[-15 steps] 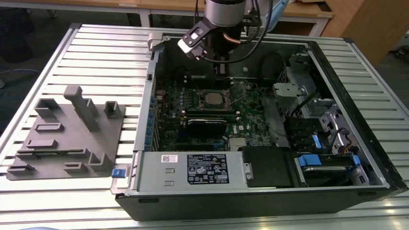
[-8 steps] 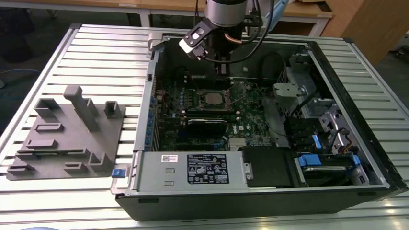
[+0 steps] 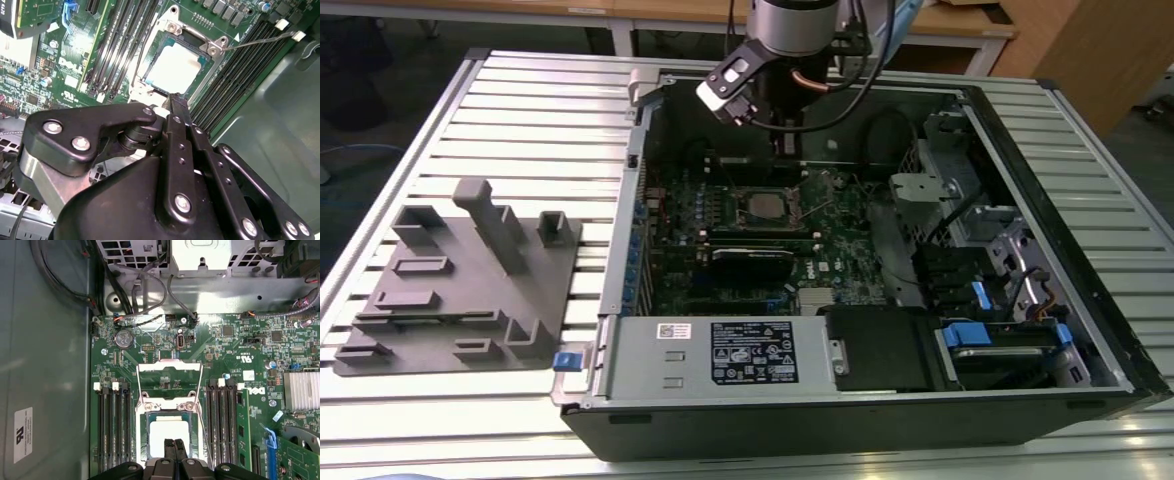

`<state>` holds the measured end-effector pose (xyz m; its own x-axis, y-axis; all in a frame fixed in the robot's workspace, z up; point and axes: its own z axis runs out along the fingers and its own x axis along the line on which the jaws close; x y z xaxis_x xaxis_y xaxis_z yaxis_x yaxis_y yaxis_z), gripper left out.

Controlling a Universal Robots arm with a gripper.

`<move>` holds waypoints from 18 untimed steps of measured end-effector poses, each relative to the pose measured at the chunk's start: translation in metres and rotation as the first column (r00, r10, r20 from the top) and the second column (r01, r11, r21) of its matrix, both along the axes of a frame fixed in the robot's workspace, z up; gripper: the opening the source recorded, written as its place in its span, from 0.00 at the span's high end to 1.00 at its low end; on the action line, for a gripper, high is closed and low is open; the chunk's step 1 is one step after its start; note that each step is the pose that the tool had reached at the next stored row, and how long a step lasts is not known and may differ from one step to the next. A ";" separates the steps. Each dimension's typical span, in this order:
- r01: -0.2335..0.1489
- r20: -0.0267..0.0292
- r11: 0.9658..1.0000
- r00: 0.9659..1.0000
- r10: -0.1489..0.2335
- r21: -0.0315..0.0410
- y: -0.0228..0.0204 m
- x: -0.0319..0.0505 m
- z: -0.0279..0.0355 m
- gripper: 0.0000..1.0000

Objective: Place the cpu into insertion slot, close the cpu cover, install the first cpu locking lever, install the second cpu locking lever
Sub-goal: 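Close the cpu cover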

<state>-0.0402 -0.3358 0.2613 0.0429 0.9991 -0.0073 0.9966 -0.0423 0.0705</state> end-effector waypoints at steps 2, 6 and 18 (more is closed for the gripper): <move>0.000 0.000 1.000 1.000 0.000 0.000 0.0000 0.0017 0.0000 0.89; 0.000 0.000 1.000 1.000 0.000 0.000 0.0000 0.0046 0.0000 0.89; 0.000 0.000 1.000 1.000 0.000 0.000 0.0000 0.0074 0.0000 0.89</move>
<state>-0.0328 -0.3358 0.2613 0.0431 0.9990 -0.0073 0.9966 -0.0424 0.0705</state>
